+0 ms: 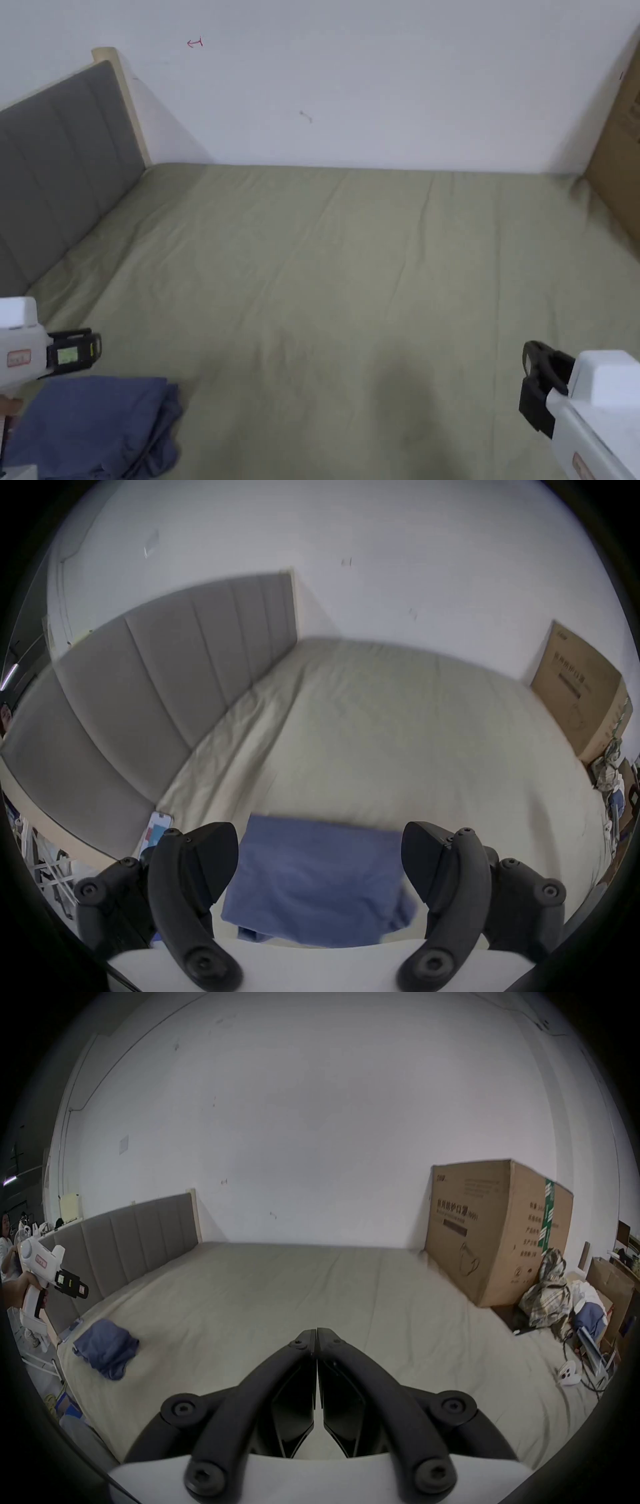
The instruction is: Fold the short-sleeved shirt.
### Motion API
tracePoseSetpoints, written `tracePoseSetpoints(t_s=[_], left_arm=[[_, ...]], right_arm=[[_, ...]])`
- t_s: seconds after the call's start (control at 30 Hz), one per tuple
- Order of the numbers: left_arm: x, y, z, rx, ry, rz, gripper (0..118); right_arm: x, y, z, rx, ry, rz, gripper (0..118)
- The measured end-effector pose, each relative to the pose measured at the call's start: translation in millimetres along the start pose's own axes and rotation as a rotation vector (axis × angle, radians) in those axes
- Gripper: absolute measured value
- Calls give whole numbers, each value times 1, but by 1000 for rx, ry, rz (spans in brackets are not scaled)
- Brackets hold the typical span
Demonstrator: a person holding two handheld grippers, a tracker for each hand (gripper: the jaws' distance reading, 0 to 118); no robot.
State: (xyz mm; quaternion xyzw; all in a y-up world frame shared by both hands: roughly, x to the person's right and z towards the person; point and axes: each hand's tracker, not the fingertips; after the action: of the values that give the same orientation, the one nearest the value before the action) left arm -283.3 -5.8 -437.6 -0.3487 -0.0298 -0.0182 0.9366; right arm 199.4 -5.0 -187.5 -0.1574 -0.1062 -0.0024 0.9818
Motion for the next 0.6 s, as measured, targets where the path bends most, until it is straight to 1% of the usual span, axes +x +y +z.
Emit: tracePoseSetpoints(t_s=[0.07,0.13,0.23,0.27,0.37,0.47,0.6], left_arm=[[17,9,30,97,-16,8,101],[37,16,59,177,-11,-13,101],[65,21,99,308,-7,-34,101],[76,21,113,358,-3,-38,101],[109,12,149,517,-1,-51,101],[141,-3,174,614,-21,-43,101],[182,-26,191,685,-68,-45,100]], right_arm=[[2,17,12,34,-15,9,0],[24,33,23,54,-47,10,0],[33,52,41,107,-63,12,0],[47,52,42,125,-70,10,0],[57,63,58,180,-81,8,0],[63,69,71,204,-96,30,0],[81,68,78,232,-100,23,0]])
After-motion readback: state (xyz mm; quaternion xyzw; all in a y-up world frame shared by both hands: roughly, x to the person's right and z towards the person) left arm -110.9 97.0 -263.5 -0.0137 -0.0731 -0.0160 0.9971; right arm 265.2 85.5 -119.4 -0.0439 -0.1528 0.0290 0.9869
